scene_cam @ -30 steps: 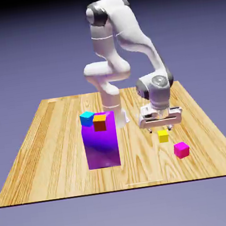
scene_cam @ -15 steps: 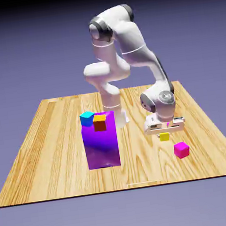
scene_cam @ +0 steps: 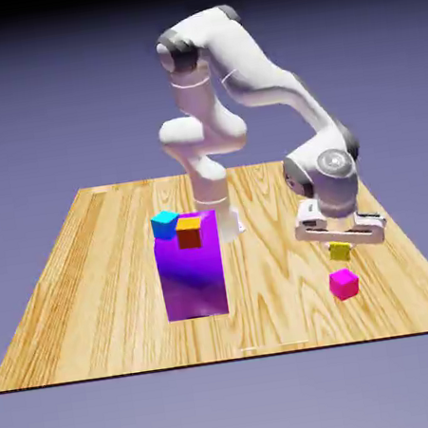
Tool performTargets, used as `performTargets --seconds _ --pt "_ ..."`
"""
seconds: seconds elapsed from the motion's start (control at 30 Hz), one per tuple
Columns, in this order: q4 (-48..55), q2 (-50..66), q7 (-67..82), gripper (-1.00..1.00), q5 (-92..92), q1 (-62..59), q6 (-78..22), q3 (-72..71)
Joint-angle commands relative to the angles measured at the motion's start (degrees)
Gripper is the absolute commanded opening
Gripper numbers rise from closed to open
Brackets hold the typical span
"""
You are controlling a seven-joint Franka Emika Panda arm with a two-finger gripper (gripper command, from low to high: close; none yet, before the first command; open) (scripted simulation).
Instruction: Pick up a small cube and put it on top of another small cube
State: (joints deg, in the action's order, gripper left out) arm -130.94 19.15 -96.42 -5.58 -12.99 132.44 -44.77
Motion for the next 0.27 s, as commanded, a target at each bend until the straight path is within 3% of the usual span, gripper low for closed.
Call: performTargets --seconds 0.0,0.13,0.17,0.23 --pt "-0.4 2.1 -0.9 -1.0 1.4 1.4 2.3 1.3" --pt "-1.8 8.5 -3.2 -1.0 5.4 5.8 9.7 5.4" --pt "-1.8 8.5 -3.2 1.0 5.4 5.8 9.7 5.4" --pt "-1.3 6.4 -2.5 1.0 4.1 4.4 7.3 4.1"
